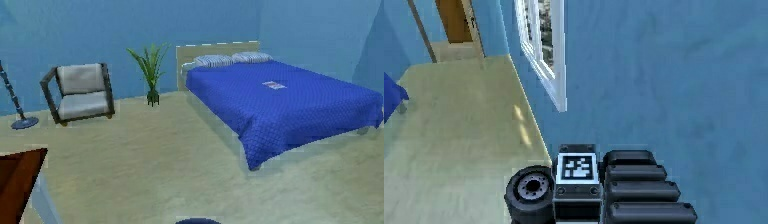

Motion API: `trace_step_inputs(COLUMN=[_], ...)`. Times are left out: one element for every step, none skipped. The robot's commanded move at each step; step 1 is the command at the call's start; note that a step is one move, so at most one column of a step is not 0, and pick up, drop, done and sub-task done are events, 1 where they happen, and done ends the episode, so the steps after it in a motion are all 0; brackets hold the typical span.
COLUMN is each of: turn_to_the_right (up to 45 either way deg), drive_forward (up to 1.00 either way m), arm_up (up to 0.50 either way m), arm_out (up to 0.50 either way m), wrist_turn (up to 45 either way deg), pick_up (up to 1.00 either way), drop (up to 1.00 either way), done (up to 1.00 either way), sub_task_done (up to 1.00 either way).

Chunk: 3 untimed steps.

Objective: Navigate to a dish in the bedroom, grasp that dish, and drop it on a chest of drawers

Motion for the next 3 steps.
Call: trace_step_inputs(turn_to_the_right=[0.0,-15.0,0.0], drive_forward=[0.5,0.0,1.0], arm_up=[0.0,0.0,0.0], arm_out=[0.0,0.0,0.0], wrist_turn=[0.0,0.0,0.0], pick_up=[0.0,0.0,0.0], drop=[0.0,0.0,0.0], done=[0.0,0.0,0.0], sub_task_done=[0.0,0.0,0.0])
